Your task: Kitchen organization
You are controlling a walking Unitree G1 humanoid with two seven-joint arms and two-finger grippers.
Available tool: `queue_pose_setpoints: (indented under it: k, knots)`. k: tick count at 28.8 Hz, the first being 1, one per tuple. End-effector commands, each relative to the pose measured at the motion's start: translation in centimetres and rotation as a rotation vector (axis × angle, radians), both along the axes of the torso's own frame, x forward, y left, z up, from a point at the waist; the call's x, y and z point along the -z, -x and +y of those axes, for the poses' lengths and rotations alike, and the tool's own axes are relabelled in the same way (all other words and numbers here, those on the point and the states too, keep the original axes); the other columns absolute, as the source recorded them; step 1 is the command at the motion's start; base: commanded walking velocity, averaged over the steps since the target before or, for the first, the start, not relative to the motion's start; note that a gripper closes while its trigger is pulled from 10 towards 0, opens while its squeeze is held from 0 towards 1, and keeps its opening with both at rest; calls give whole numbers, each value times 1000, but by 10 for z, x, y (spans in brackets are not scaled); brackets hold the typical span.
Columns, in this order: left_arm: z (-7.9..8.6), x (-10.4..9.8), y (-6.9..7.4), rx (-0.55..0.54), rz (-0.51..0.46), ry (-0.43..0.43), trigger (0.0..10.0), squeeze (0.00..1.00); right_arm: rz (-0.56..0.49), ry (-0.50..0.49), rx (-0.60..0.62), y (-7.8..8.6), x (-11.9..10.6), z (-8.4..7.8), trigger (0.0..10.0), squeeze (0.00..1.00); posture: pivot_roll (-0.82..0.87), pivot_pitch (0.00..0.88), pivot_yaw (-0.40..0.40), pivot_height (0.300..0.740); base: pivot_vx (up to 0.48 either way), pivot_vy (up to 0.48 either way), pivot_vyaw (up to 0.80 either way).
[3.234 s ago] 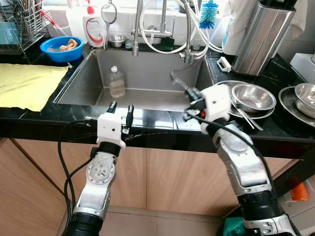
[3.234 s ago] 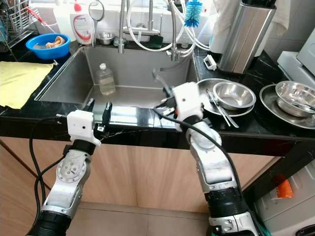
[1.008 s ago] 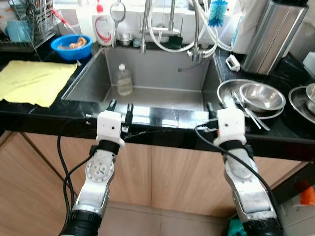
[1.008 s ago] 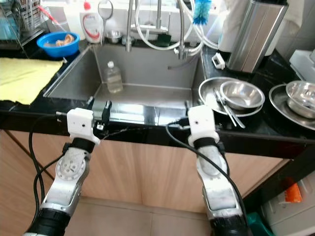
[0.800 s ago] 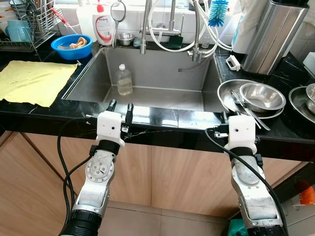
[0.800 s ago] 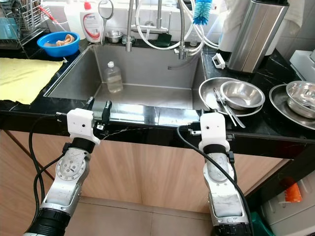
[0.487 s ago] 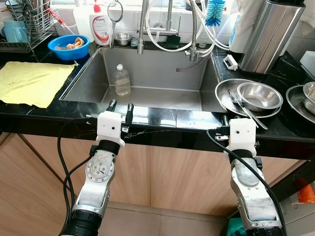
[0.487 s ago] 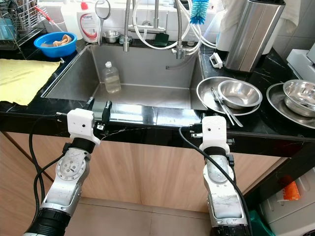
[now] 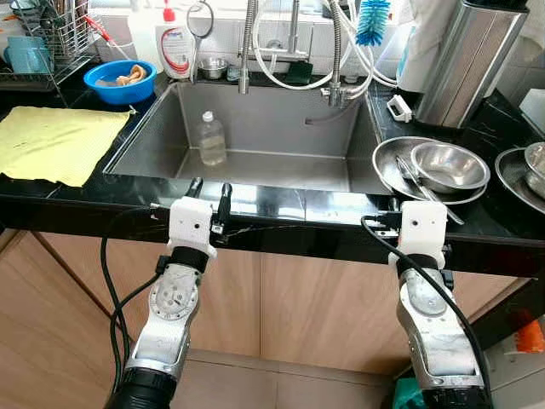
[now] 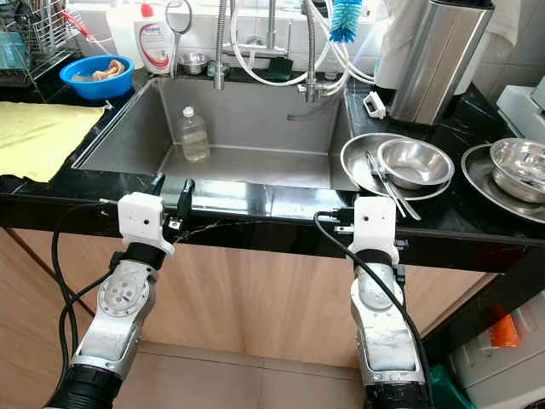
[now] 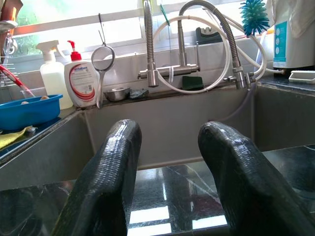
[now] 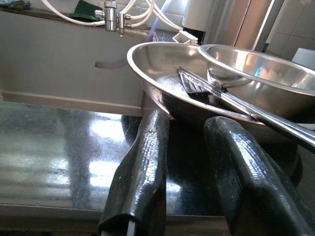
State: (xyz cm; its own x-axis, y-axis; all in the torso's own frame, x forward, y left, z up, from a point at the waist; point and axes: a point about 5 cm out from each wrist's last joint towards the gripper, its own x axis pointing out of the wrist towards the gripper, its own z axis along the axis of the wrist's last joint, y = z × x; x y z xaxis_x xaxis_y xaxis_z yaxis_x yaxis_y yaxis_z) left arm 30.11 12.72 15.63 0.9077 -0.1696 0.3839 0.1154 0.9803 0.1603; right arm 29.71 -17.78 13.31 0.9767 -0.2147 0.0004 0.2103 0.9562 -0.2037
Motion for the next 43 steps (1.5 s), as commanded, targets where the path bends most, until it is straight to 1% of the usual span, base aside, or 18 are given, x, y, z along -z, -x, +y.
queue_pose_setpoints:
  k: [1,4,10,20,35,37,43]
  knots:
    - [-1,-2,1,1,-10,-9,10000,0,4,-5,10,-2,-1,0,10000,0,-139,0,-19,706,0,0,0]
    - [0,-1,1,-1,-6,-13,10000,0,21,-7,24,0,2,0,10000,0,-140,0,-19,706,0,0,0]
    - [0,-1,1,-3,-4,-13,10000,0,15,-10,31,0,1,-1,10000,0,-140,0,-19,706,0,0,0]
    - [-1,1,1,1,1,-12,10000,0,-23,-10,61,1,-6,-3,10000,0,-141,0,-22,706,0,0,0]
    - [-2,3,2,5,5,-23,10000,0,-57,-16,72,4,-12,3,10000,0,-140,0,-24,706,0,0,0]
    - [-2,3,2,7,7,-25,10000,0,-69,-4,58,6,-13,7,10000,0,-141,0,-24,706,0,0,0]
    - [-3,4,3,9,8,-27,10000,0,-94,8,49,5,-18,9,10000,0,-141,0,-25,706,0,0,0]
